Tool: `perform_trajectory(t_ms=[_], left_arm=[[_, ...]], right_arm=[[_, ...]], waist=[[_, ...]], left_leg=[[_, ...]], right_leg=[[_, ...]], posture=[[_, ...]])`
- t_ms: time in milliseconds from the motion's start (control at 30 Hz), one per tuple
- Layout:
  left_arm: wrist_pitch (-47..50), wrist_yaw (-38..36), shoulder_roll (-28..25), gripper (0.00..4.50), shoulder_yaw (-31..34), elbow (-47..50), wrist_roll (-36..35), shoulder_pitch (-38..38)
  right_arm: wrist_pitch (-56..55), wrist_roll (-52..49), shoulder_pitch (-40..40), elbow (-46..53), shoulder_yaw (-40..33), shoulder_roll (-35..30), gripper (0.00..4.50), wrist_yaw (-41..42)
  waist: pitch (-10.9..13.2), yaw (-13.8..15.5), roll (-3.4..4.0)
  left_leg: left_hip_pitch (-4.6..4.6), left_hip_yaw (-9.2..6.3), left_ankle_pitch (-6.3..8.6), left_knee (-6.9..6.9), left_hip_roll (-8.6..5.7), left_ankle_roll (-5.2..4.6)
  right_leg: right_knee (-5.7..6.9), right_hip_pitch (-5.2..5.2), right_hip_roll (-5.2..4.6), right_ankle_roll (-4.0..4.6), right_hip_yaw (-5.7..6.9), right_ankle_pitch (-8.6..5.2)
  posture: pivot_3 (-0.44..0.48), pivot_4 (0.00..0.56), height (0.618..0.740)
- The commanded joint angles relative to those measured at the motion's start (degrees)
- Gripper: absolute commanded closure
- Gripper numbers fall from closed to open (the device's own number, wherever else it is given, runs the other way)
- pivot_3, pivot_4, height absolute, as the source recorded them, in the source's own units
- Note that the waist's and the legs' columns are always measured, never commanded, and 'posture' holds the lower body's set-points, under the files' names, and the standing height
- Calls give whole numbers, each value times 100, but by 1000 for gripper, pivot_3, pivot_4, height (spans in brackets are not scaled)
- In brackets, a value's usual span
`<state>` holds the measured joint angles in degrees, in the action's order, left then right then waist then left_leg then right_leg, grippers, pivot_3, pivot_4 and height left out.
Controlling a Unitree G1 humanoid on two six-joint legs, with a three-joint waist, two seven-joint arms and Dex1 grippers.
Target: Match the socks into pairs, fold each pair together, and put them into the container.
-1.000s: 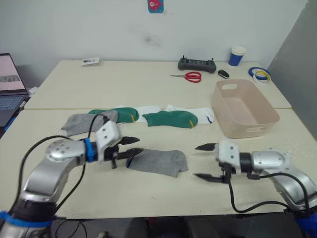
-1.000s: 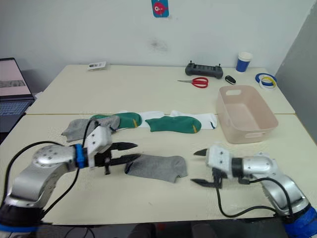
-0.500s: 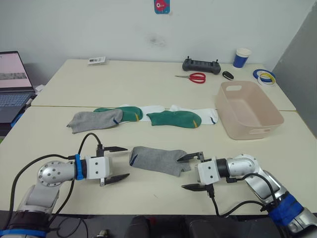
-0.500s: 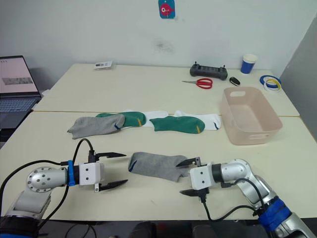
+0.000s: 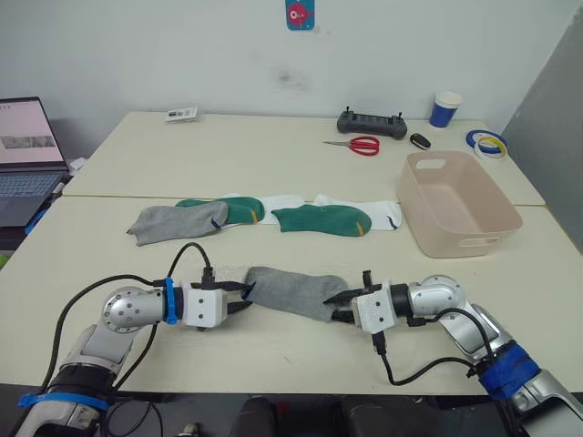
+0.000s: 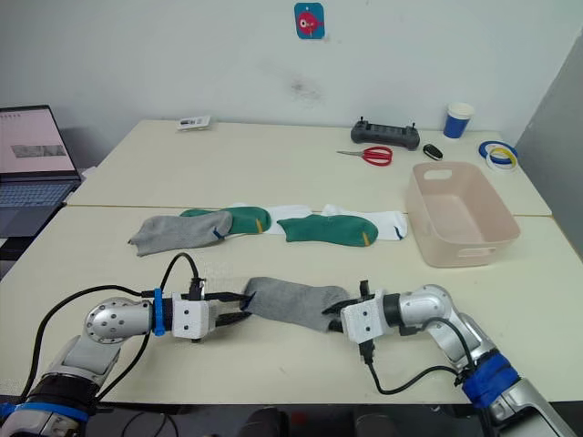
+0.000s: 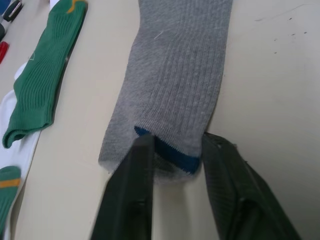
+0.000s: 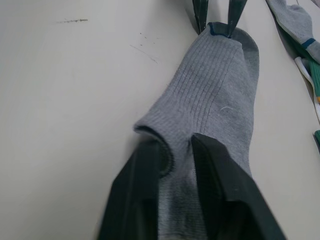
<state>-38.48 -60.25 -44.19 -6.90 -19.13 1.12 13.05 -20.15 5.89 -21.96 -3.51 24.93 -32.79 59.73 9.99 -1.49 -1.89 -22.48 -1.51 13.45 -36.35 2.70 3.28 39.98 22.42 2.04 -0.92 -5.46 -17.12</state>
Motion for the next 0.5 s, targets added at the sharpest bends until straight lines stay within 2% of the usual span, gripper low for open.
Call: perform_trajectory(t_ms=[33,233,400,500], left_arm=[[294,-142,-53,4464,-90,43,-173,-79],[763,-322,-50,4489,4,508,-704,-162],[2339,-791,-515,4489,233,1908,-1671,-707],[3990,-1072,-1257,4489,624,3258,-2832,-1231]], right_arm=[[-56,-173,-41,162,-85,-30,4500,87],[333,-585,-22,423,-200,-28,4500,273],[2064,-1937,84,1363,-338,-89,4500,812],[3296,-2741,-18,1861,-495,-120,4500,856]], waist=[[0,-3,0],[0,-22,1],[5,-42,0],[13,-59,-1]], left_leg=[[0,0,0,0,0,0],[1,-2,1,0,2,-2],[-4,-12,2,0,9,-3],[-5,-27,3,0,15,-4]], right_leg=[[0,0,0,0,0,0],[0,0,1,1,1,0],[1,0,0,4,2,0],[2,0,-4,4,4,-6]], posture=[[0,150,740],[0,150,740],[0,150,740],[0,150,740]])
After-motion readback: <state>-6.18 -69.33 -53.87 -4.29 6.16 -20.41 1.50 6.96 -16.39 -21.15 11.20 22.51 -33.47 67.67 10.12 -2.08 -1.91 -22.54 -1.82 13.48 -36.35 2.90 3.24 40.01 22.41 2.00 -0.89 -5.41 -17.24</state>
